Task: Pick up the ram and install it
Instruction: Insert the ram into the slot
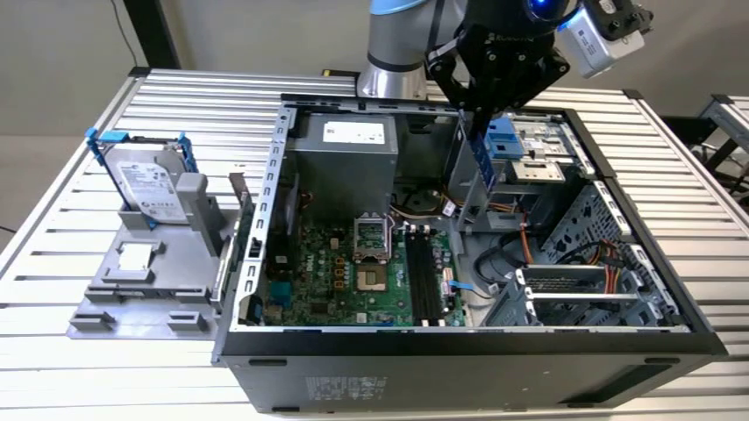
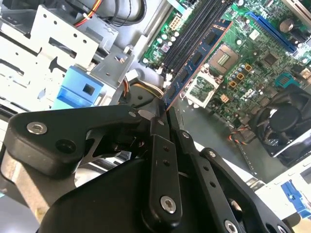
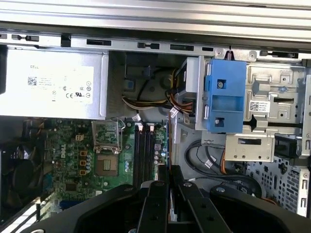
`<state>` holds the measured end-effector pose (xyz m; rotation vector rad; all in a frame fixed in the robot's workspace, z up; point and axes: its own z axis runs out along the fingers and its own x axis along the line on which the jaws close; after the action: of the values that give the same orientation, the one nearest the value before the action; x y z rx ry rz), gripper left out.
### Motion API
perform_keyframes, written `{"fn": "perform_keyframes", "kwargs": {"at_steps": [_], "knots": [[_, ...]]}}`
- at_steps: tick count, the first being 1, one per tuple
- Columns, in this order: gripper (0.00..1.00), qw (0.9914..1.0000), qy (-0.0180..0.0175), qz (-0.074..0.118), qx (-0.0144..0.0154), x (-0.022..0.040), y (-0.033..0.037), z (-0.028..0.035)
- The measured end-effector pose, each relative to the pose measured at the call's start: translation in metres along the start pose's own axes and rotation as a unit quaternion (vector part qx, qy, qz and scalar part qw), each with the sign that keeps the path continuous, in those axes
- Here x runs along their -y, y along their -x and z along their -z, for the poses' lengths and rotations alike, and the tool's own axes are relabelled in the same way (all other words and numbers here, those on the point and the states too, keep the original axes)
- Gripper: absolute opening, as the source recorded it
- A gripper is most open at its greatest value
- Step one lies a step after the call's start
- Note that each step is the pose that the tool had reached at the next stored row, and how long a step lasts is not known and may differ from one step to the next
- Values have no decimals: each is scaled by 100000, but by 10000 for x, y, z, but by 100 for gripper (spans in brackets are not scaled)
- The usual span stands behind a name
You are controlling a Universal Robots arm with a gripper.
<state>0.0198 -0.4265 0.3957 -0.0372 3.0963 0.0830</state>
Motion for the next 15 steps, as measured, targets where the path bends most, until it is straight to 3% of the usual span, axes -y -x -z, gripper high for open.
{"fn": "perform_keyframes", "kwargs": {"at_steps": [7, 15], "knots": [[0, 100000, 6, -7, -42, 22, 1, -20], [0, 100000, 3, -9, -105, 126, 9, -69]]}}
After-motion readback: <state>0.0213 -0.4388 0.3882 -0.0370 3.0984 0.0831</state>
